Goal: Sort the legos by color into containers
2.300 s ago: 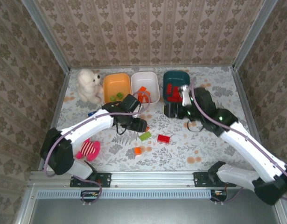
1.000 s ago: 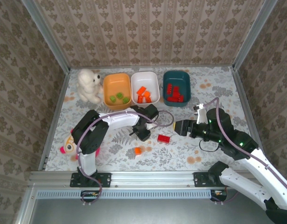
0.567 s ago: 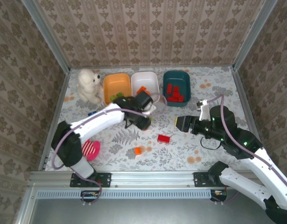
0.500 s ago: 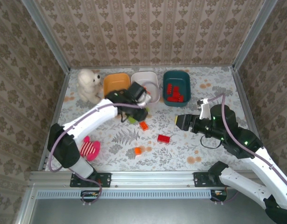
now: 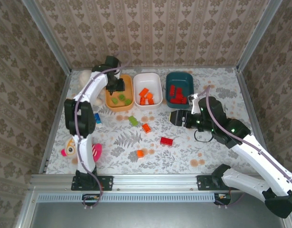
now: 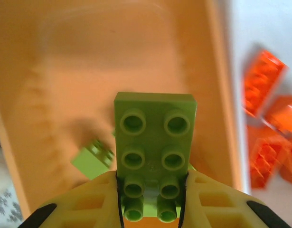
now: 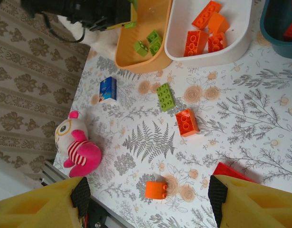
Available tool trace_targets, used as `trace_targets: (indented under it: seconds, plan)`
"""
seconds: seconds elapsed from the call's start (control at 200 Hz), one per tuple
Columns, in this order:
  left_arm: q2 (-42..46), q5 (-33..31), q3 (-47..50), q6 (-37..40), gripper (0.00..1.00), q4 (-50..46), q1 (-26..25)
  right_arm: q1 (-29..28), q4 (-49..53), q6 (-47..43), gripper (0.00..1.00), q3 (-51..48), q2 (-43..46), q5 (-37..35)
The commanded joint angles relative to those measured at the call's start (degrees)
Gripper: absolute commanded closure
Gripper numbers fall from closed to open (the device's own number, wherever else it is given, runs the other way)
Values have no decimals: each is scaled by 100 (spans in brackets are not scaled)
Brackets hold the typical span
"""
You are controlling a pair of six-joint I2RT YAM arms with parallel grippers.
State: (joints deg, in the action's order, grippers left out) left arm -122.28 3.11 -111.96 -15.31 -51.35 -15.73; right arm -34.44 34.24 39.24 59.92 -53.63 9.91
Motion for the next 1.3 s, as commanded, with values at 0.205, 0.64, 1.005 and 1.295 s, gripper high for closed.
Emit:
trace_targets:
  seconds: [0.205, 0.64, 1.005, 1.295]
  plan:
    - [-1609, -859, -1946, -598, 74, -1147, 193, -9, -63, -13, 30, 222, -2, 12]
    - [-1996, -1056, -2043, -886, 49, -1184, -18, 7, 668, -159, 29, 313, -391, -163]
    - [-274, -751, -1527, -1115, 36, -715, -116, -685, 1415, -1185, 32, 1412, -2254, -746]
    - [4333, 106, 3697, -2348, 31, 1680, -412, -1210, 1459, -1709, 33, 2718, -4846, -911]
